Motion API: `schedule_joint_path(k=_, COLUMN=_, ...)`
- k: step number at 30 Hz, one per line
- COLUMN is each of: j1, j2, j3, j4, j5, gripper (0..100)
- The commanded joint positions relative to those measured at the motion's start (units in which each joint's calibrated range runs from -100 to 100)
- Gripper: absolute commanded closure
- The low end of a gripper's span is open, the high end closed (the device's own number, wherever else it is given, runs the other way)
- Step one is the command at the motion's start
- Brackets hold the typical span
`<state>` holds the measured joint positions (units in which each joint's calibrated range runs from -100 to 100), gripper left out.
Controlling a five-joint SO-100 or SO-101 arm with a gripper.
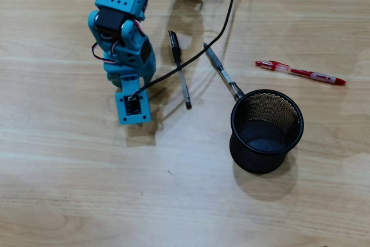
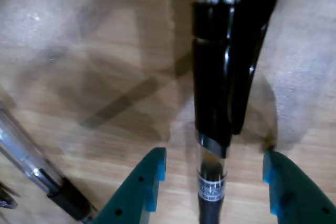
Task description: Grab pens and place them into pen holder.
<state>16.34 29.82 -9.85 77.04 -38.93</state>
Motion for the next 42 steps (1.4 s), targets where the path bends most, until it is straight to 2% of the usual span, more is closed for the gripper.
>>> schedule_joint_path(k=1, j1=1.6, j2=0.9, j3=-1.8, j4=-1.1, j5=0.9, gripper=78)
schedule_joint_path(k=10, j1=1.2, j2=1.8, j3=-1.7, j4=-1.4, j5=0.9, gripper=80)
schedule_joint_path(k=17, j1=1.0, j2=1.5, j3=-1.6, j4=-1.4, j5=0.9, gripper=98)
schedule_joint_path(k=24, j1=0.9, j2=0.3, j3=-1.8, j4=-0.5, j5=0.9, gripper=98)
schedule_joint_path(k=39, j1=-1.9, j2=-37.4, j3=7.0, j4=0.5, j5=0.2, gripper=98)
schedule_joint_path(k=42, j1=-4.4, j2=-45.6, j3=9.9, j4=0.1, j5=-2.2, gripper=98)
